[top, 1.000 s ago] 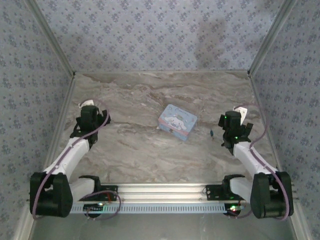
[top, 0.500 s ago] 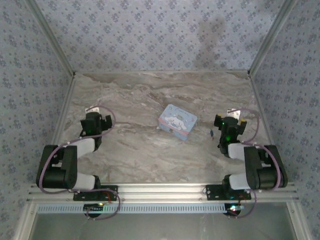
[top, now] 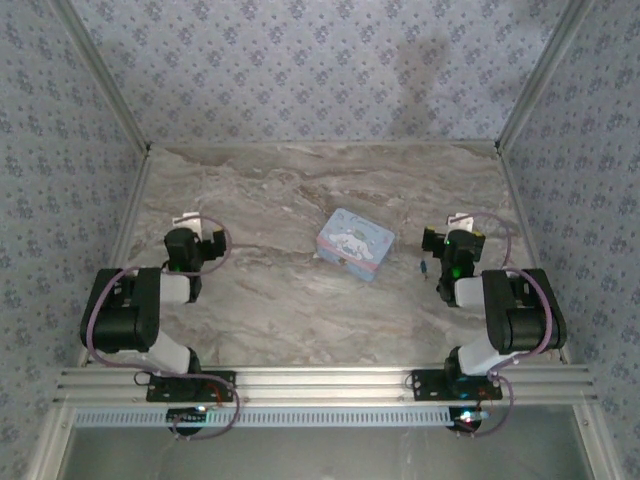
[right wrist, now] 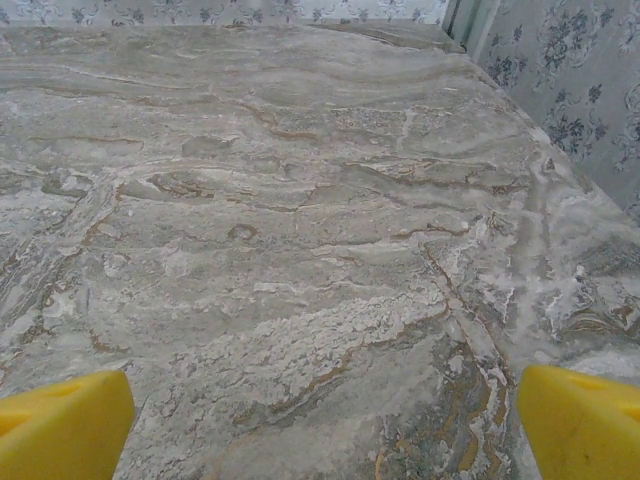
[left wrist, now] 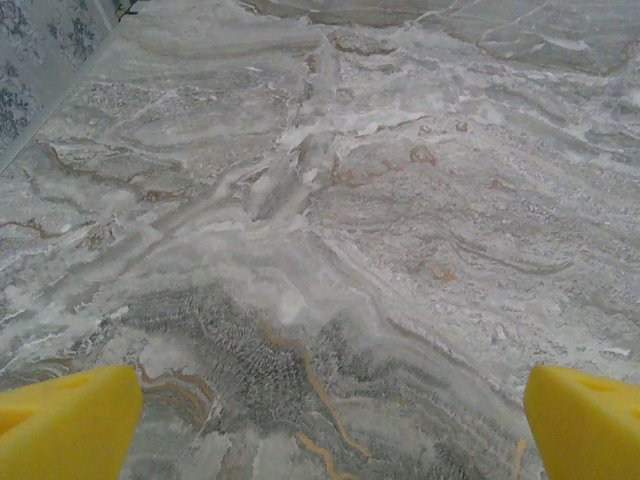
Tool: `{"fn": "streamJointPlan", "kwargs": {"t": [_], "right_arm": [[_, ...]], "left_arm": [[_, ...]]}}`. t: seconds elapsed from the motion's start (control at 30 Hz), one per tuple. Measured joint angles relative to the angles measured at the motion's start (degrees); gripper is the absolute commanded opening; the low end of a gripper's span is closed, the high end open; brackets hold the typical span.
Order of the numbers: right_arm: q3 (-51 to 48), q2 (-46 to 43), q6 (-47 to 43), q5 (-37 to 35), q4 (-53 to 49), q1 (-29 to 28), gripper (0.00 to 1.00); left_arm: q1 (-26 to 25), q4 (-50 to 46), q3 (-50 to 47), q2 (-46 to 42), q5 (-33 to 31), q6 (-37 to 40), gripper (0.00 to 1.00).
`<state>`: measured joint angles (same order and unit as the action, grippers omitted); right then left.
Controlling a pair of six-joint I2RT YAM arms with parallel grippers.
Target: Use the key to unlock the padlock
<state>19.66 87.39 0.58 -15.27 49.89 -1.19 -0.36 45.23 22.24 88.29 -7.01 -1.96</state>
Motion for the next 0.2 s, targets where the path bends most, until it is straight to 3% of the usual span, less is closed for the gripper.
{"fn": "streamJointPlan", "kwargs": {"t": [0.2], "right_arm": [[0.46, 0.0, 0.0, 1.22, -0.33, 0.74, 1.0]], "left_arm": [[0.0, 0.04, 0.0, 0.0, 0.17, 0.0, 0.98]]}}
